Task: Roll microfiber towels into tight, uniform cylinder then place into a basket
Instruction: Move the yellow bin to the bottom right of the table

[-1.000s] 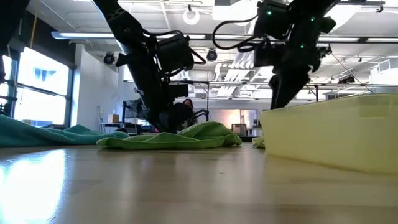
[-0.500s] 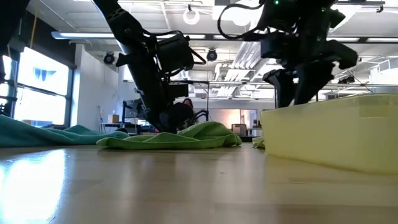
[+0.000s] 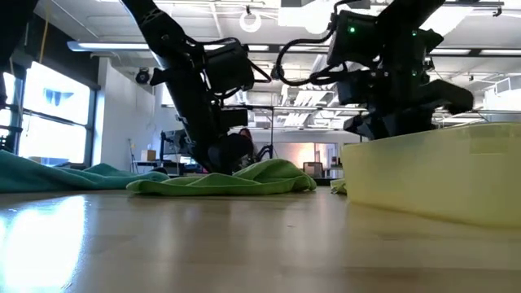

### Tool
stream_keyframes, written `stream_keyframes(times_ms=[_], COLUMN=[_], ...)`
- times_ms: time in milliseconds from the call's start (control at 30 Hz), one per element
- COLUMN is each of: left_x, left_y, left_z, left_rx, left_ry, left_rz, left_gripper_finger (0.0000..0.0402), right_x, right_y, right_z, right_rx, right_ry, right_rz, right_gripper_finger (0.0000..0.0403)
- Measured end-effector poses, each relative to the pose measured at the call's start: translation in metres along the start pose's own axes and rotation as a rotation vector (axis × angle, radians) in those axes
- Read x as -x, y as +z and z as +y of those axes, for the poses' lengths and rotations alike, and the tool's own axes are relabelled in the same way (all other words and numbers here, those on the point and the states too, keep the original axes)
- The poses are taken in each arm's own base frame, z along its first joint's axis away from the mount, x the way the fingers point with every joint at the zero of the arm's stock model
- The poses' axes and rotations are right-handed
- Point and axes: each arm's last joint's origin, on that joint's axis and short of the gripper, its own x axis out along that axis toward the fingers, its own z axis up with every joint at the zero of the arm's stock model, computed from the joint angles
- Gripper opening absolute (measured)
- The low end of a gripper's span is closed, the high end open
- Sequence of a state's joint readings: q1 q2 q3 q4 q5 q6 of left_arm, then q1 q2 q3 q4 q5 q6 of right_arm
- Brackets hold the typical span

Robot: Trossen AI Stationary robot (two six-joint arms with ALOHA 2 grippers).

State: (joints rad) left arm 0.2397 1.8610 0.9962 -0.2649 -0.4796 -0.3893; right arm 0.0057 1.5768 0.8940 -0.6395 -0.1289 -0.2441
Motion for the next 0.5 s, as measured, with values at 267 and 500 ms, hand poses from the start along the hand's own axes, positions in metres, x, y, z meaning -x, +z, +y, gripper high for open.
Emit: stream_keyframes(times_ms=[267, 500], left_x=[0.001, 0.001], left_y=[-0.001, -0.001], left_z=[-0.003, -0.003], left_rx=[-0.008, -0.008], left_ry=[-0.005, -0.005], left_rz=[-0.003, -0.003], left_gripper_finger=[0.0135, 0.0135], right_x=[-0.002, -0.005], right_y=[-0.001, -0.001], right_z=[0.026, 0.060], right_rx=[0.213, 0.653], right_ry=[0.042, 0.066], right_rz=[0.064, 0.090], right_gripper_finger=[0.0012, 0.0005])
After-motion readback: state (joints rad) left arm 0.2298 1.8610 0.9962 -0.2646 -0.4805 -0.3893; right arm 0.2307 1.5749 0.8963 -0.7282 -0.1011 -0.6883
